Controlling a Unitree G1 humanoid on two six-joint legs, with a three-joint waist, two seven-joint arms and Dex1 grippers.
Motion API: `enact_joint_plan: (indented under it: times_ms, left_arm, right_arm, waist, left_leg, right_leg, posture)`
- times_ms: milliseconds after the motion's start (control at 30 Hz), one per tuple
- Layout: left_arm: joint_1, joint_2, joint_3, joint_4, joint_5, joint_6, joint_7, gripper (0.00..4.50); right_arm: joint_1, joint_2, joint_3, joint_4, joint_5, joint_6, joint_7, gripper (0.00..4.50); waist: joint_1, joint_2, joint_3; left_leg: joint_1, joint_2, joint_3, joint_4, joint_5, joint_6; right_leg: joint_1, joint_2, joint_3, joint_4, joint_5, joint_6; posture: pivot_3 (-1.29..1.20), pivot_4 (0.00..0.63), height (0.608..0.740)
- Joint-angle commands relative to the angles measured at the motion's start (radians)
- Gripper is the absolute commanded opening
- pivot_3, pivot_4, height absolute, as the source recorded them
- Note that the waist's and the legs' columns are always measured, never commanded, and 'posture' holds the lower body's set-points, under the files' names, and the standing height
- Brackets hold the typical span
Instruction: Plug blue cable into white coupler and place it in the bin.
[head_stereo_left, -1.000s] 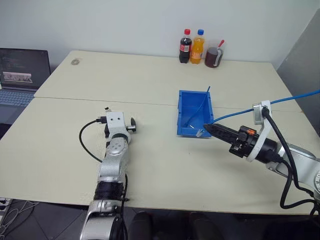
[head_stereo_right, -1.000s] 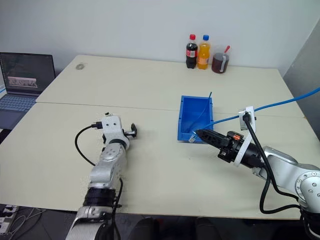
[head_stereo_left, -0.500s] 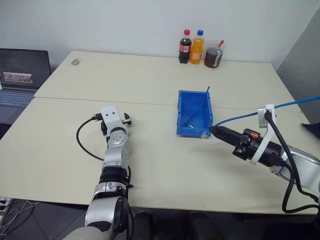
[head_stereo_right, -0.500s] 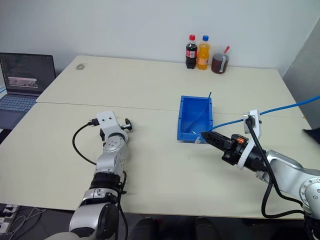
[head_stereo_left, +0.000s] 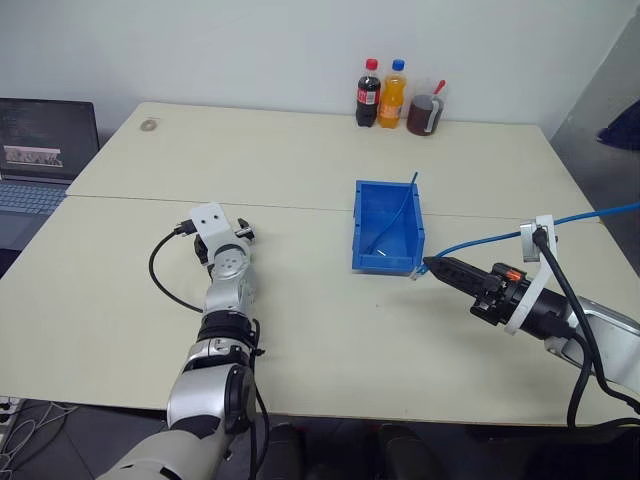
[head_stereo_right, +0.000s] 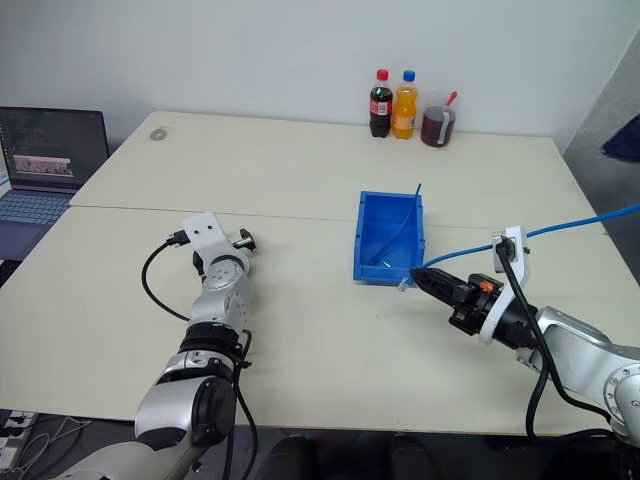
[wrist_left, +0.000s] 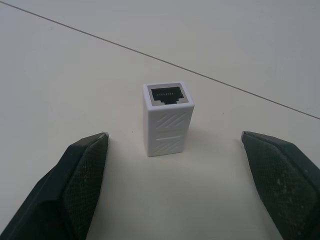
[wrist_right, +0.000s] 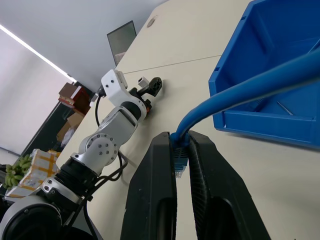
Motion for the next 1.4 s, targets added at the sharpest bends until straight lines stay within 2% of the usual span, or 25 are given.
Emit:
enact_joint_plan:
  times_ms: [33,467,667,767,800,833,900,967,1067,1167,1300,1400]
  left_arm:
    - [-0.008,0.004,0.006,-0.02,-0.003,-0.016,0.021,3.79]
    - [-0.052,0.036,0.014,0.031,-0.005,-0.037,0.022,0.82]
    - [-0.054,0.051,0.016,0.045,-0.006,-0.045,0.012,0.76]
    - [-0.06,0.091,-0.046,0.05,-0.001,-0.01,-0.204,0.76]
    - [-0.056,0.119,-0.093,0.043,0.004,0.004,-0.355,0.76]
    - [-0.019,0.179,-0.178,-0.008,0.007,0.013,-0.614,0.76]
    - [0.036,0.264,-0.281,-0.085,-0.003,0.012,-0.953,0.76]
    - [0.119,0.378,-0.363,-0.226,-0.085,0.025,-1.337,0.76]
    - [0.196,0.491,-0.47,-0.345,-0.116,-0.014,-1.696,0.76]
    - [0.21,0.529,-0.533,-0.361,-0.104,-0.083,-1.867,0.76]
    - [0.136,0.379,-0.619,-0.238,-0.055,-0.232,-1.929,0.76]
    - [0.088,0.241,-0.658,-0.098,0.004,-0.335,-1.884,0.76]
  right_arm:
    - [0.007,0.005,-0.033,-0.042,0.009,-0.021,-0.009,0.11]
    - [0.025,0.028,-0.033,-0.049,0.001,-0.041,-0.03,0.11]
    - [0.017,0.036,-0.03,-0.045,-0.01,-0.044,-0.031,0.11]
    - [0.012,0.034,-0.027,-0.05,-0.025,-0.041,-0.032,0.11]
    - [0.002,0.026,-0.027,-0.052,-0.032,-0.037,-0.027,0.11]
    - [-0.021,0.007,-0.029,-0.05,-0.046,-0.024,-0.009,0.11]
    - [-0.055,-0.018,-0.029,-0.044,-0.069,-0.005,0.019,0.11]
    - [-0.112,-0.051,-0.017,-0.021,-0.105,0.021,0.073,0.11]
    - [-0.185,-0.078,0.006,0.017,-0.148,0.057,0.146,0.11]
    - [-0.242,-0.097,0.028,0.044,-0.181,0.098,0.21,0.11]
    - [-0.327,-0.096,0.094,0.054,-0.278,0.147,0.291,0.11]
    - [-0.342,-0.104,0.208,0.005,-0.496,0.145,0.387,0.11]
  waist:
    - [0.0,0.0,0.0]
    - [0.0,0.0,0.0]
    - [0.0,0.0,0.0]
    - [0.0,0.0,0.0]
    - [0.0,0.0,0.0]
    - [-0.001,0.0,0.0]
    - [-0.007,0.001,0.0]
    - [-0.014,0.002,0.0]
    - [-0.027,0.002,0.0]
    - [-0.025,0.003,0.0]
    - [-0.005,0.004,0.0]
    - [0.006,0.003,0.0]
  left_leg:
    - [0.0,0.0,0.0,0.0,0.0,0.0]
    - [0.0,0.0,0.0,0.0,0.0,0.0]
    - [0.0,0.0,0.0,0.0,0.0,0.0]
    - [0.0,0.0,0.0,0.0,0.0,0.0]
    - [0.0,0.0,0.0,0.0,0.0,0.0]
    - [0.0,0.0,0.0,0.0,0.0,0.0]
    - [0.0,0.0,0.001,-0.001,0.001,-0.001]
    - [0.002,0.001,0.003,-0.003,0.001,-0.001]
    - [0.002,0.003,0.002,-0.004,0.001,-0.001]
    - [0.002,0.003,0.0,-0.003,0.001,-0.001]
    - [0.001,0.002,-0.003,-0.002,0.002,0.001]
    - [-0.001,0.001,-0.002,0.0,0.002,0.002]
  right_leg:
    - [0.0,0.0,0.0,0.0,0.0,0.0]
    - [0.0,0.0,0.0,0.0,0.0,0.0]
    - [0.0,0.0,0.0,0.0,0.0,0.0]
    - [0.0,0.0,0.0,0.0,0.0,0.0]
    - [0.0,0.0,-0.001,0.0,0.0,0.0]
    - [0.0,0.0,-0.001,0.0,0.0,0.0]
    - [-0.001,0.001,0.0,0.001,0.0,0.0]
    - [-0.001,0.001,0.001,0.0,0.0,-0.001]
    - [-0.002,0.001,0.001,0.0,0.0,-0.003]
    - [-0.001,0.001,0.001,0.001,-0.001,-0.006]
    - [-0.001,0.002,0.0,0.001,-0.001,-0.007]
    - [-0.001,0.001,0.0,0.0,0.0,-0.005]
  posture:
    - [0.0,0.15,0.74]
    - [0.0,0.15,0.74]
    - [0.0,0.15,0.74]
    - [0.0,0.15,0.74]
    - [0.0,0.15,0.74]
    - [0.0,0.15,0.74]
    - [0.0,0.15,0.74]
    - [0.0,0.15,0.74]
    - [0.0,0.15,0.74]
    - [0.0,0.15,0.74]
    - [0.0,0.15,0.74]
    - [0.0,0.15,0.74]
